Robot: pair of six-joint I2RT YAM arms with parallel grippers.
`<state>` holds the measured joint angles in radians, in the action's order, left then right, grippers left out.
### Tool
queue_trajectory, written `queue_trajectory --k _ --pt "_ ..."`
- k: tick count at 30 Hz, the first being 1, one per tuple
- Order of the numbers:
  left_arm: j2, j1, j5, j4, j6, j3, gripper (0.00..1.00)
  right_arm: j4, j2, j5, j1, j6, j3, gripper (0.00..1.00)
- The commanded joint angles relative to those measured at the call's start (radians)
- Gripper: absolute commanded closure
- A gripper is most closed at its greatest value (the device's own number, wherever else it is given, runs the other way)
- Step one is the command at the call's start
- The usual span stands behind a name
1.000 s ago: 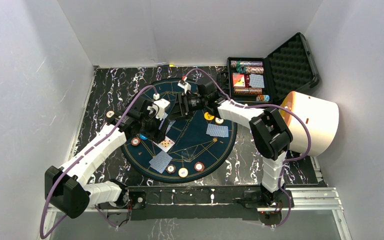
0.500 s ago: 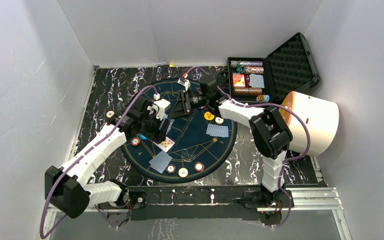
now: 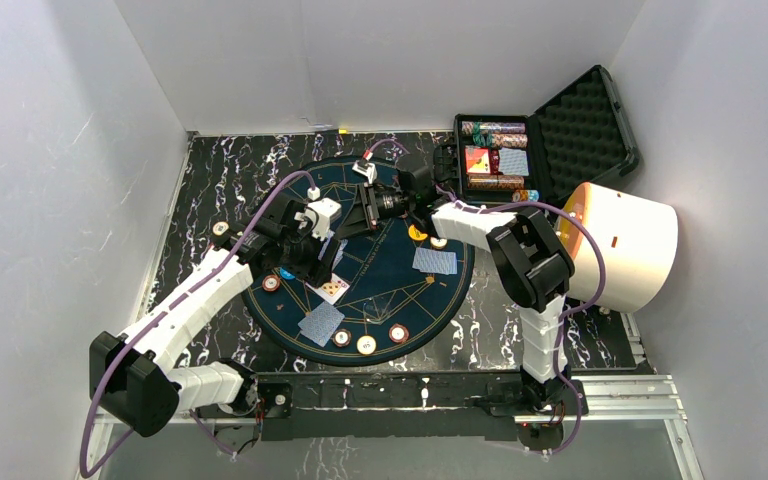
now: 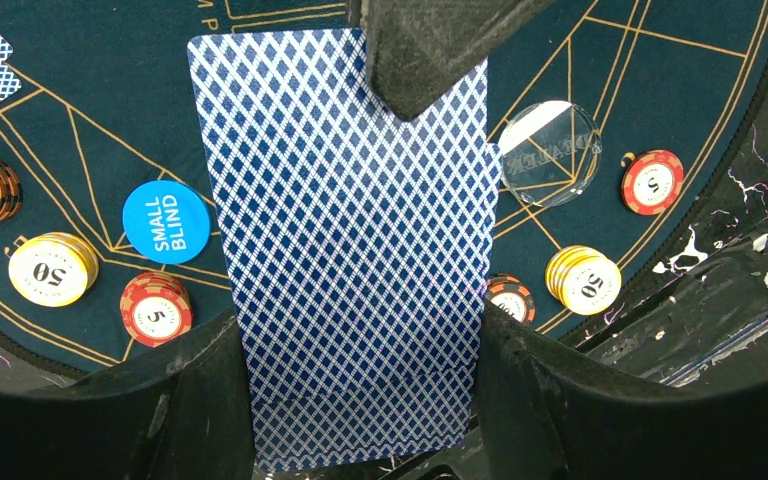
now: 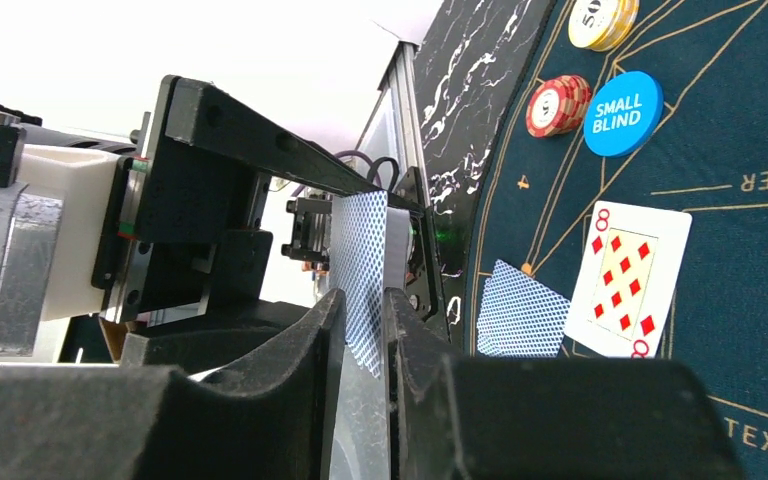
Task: Distribute texas hold em gaming equipment
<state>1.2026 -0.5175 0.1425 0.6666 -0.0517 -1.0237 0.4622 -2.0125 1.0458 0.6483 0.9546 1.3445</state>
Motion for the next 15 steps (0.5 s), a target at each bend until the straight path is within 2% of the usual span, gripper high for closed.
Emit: queue_trajectory --k 1,4,9,15 --pt "-0.024 -0.005 0.019 0.003 0.003 -0.010 1.00 0.103 0.008 0.029 -0.001 0.034 -0.006 0.74" --pt "-0.024 -0.005 0.018 0.001 0.006 -0.006 1.00 0.121 0.020 0.031 -0.005 0.048 -0.015 0.80" --pt "-0.024 -0.004 0.017 -0.010 0.025 -0.005 1.00 0.169 0.032 0.037 -0.014 0.093 -0.028 1.00" --pt "-0.029 -0.003 0.000 -0.025 0.070 0.009 1.00 0.195 0.106 0.012 -0.074 0.087 -0.074 1.00"
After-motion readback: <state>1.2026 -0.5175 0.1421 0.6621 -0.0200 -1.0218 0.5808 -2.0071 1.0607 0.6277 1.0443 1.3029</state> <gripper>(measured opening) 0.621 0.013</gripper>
